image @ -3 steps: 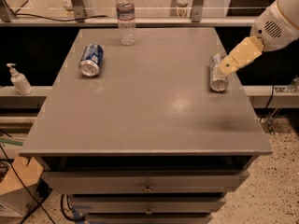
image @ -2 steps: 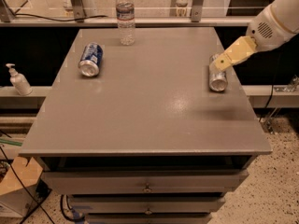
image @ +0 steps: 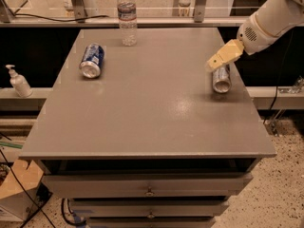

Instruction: Place redbull can upright

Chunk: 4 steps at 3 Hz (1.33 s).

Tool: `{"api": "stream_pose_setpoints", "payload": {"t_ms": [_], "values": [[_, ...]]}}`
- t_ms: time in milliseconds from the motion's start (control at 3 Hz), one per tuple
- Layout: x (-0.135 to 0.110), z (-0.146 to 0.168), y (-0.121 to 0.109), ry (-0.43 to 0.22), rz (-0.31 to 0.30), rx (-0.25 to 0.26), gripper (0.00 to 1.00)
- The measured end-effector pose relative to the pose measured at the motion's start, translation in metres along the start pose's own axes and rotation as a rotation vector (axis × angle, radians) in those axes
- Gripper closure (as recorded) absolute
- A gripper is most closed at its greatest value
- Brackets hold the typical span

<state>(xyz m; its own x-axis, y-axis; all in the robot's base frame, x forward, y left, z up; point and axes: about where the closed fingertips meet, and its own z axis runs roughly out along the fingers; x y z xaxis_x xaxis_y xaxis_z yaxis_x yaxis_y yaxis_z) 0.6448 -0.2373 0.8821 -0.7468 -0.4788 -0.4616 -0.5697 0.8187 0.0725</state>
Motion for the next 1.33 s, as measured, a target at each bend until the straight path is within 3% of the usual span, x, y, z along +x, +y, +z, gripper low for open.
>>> {"api": "stream_pose_setpoints", "payload": {"t_ms": [667,1333], "values": [[-0.012,0.044,-0.023,0.034,0.012,0.003,0.0],[-0.015,0.063,-0.029,0.094,0.0,0.027,0.41]]}}
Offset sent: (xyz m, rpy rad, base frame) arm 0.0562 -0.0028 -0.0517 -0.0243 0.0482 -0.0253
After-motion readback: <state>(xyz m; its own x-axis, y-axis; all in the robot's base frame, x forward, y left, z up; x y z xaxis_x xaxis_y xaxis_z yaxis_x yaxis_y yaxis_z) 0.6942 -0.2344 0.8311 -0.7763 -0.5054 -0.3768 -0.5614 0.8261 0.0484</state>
